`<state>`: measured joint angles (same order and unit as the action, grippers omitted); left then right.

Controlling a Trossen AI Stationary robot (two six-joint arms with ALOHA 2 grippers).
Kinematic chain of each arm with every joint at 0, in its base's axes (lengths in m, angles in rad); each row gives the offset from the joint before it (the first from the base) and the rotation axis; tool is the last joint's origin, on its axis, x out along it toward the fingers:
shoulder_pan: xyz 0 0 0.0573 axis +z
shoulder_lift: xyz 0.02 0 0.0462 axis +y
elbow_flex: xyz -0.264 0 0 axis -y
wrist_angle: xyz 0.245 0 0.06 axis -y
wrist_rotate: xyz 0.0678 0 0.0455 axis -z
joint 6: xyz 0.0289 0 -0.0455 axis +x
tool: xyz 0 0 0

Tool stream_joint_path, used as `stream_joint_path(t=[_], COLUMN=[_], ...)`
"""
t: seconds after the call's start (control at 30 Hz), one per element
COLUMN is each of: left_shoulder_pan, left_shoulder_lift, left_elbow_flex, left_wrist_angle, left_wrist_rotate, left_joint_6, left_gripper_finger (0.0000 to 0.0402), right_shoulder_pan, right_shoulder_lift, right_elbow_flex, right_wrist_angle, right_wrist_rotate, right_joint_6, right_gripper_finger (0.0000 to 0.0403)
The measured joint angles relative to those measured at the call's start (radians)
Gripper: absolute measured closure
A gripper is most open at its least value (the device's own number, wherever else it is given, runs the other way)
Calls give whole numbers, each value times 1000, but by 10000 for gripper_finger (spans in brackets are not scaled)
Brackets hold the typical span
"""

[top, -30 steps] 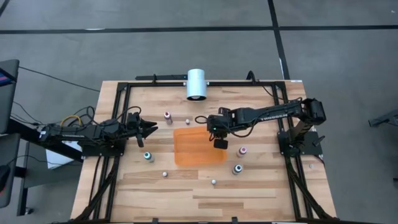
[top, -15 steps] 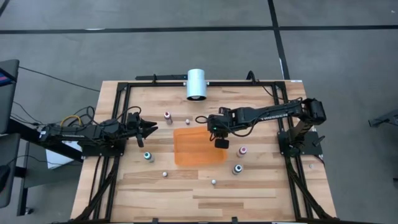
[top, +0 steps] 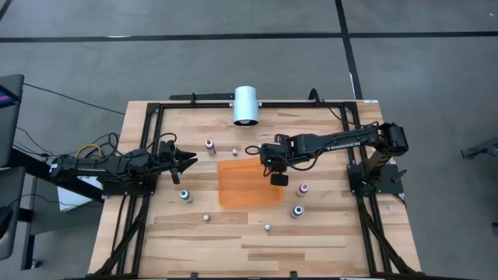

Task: Pick & Place food coloring
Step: Put the large orange food coloring bottle into the orange container, then put the large pink food coloring bottle into the orange container

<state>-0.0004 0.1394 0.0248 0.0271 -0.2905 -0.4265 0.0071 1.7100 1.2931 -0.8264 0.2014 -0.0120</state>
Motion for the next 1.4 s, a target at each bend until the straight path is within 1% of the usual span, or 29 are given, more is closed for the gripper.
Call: stream_joint_path(t=[0.1,0.2,0.5,0.57,0.67,0.8,0.9,1.1,1.23,1.4], left_shoulder_pan=[0,0,0,0,0,0,0,0,0,0], left_shoulder_lift=[0,0,0,0,0,0,0,0,0,0], left_elbow_flex=[0,0,0,0,0,0,0,0,0,0], left_wrist_angle=[0,0,0,0,0,0,0,0,-2,-4], left_wrist_rotate=[0,0,0,0,0,0,0,1,26,50], left_joint_6=[0,0,-1,-1,-1,-1,-1,-2,-2,-4], left_gripper_finger=[280,280,280,280,280,280,280,280,280,280], right_shoulder_pan=[0,-1,-2,-2,-1,-2,-2,22,84,215], right_shoulder_lift=[0,0,0,0,1,-1,-30,-126,-202,-300], right_elbow_flex=[12,21,25,26,54,119,155,155,141,95], right_wrist_angle=[-23,-23,-45,-51,-117,-201,-245,-365,-426,-423], right_wrist_rotate=[0,0,1,5,6,8,9,7,7,7], right_joint_6=[-23,-24,-23,-14,-15,-14,2,60,117,219], right_gripper_finger=[342,325,237,223,208,198,195,198,200,197])
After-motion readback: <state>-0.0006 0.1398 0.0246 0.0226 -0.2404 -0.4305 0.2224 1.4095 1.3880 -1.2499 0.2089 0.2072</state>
